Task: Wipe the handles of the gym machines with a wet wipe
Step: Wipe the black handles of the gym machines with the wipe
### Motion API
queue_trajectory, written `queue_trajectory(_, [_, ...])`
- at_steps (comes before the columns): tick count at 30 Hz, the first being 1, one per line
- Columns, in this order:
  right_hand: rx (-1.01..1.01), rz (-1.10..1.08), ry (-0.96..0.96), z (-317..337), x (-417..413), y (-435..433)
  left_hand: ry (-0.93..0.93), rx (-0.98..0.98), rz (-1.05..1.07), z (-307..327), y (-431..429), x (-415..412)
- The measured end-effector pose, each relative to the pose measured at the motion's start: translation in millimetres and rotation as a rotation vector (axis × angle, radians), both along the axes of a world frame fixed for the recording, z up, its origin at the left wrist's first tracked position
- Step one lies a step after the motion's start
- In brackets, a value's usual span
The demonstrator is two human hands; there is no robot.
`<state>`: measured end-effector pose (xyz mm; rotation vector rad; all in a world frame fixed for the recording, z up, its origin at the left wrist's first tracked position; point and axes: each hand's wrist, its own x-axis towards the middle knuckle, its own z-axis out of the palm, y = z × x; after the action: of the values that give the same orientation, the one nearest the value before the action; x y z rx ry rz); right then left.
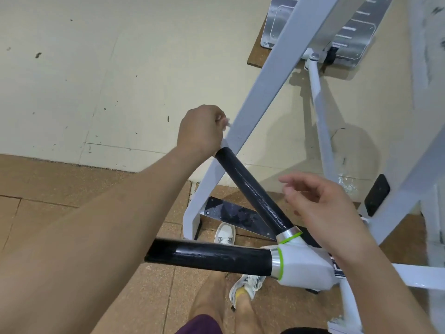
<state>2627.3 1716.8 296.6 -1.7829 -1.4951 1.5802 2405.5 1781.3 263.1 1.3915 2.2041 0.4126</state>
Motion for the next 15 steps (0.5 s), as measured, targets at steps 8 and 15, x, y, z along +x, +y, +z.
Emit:
queue_trajectory(8, [-0.051, -0.378, 0.331, 52.7, 10.7, 17.8, -1.054, -0.138, 0.084, 77.2, -19.4, 88.8])
queue_trajectory(15, [0.123, -0.671, 0.279, 76.0, 37.9, -0.9, -1.048, -0.152, 0.082, 98.1, -51.0, 126.6])
